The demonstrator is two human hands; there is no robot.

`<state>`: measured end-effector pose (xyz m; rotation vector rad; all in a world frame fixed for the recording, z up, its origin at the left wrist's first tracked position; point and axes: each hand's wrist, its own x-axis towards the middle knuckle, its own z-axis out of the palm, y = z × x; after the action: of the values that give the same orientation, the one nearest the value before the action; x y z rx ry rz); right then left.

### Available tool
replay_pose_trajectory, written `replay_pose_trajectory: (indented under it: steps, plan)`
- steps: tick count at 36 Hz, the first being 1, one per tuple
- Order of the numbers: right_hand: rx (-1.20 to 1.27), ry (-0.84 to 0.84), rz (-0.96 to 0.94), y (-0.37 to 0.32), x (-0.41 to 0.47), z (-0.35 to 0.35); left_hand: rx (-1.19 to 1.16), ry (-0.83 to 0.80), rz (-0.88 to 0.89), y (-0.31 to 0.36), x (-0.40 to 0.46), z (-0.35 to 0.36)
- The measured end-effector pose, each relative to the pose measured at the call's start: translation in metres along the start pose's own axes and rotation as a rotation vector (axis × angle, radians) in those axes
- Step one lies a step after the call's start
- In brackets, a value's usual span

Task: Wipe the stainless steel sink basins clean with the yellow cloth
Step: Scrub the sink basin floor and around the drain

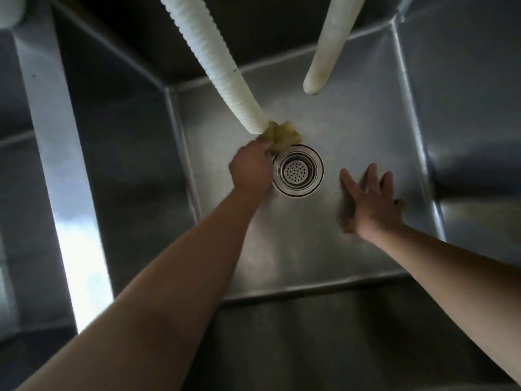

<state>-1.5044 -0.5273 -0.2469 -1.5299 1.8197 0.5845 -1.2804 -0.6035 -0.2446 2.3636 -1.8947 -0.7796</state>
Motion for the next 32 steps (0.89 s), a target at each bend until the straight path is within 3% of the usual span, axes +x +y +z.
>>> replay_pose_trajectory:
  steps: [4, 10, 13, 17, 23, 32]
  plan:
    - [0.022, -0.012, 0.005, 0.001, 0.000, 0.000, 0.003, -0.087, 0.102, 0.015, -0.013, 0.016]
    - [0.044, -0.026, 0.003, 0.004, 0.005, 0.004, -0.467, -0.245, -0.130, 0.030, -0.011, 0.007]
    - [0.046, -0.026, 0.000, 0.005, 0.005, 0.004, -0.788, -0.205, -0.288, 0.032, -0.009, -0.010]
    - [0.031, -0.017, 0.001, 0.005, 0.007, 0.005, -0.944, -0.062, -0.398, 0.028, 0.009, -0.030]
    - [0.034, 0.001, 0.008, 0.005, 0.008, 0.008, -0.561, 0.087, -0.113, 0.024, 0.045, -0.028]
    - [0.025, -0.018, 0.004, 0.004, 0.010, 0.008, 0.111, -0.148, 0.336, 0.053, 0.034, 0.026]
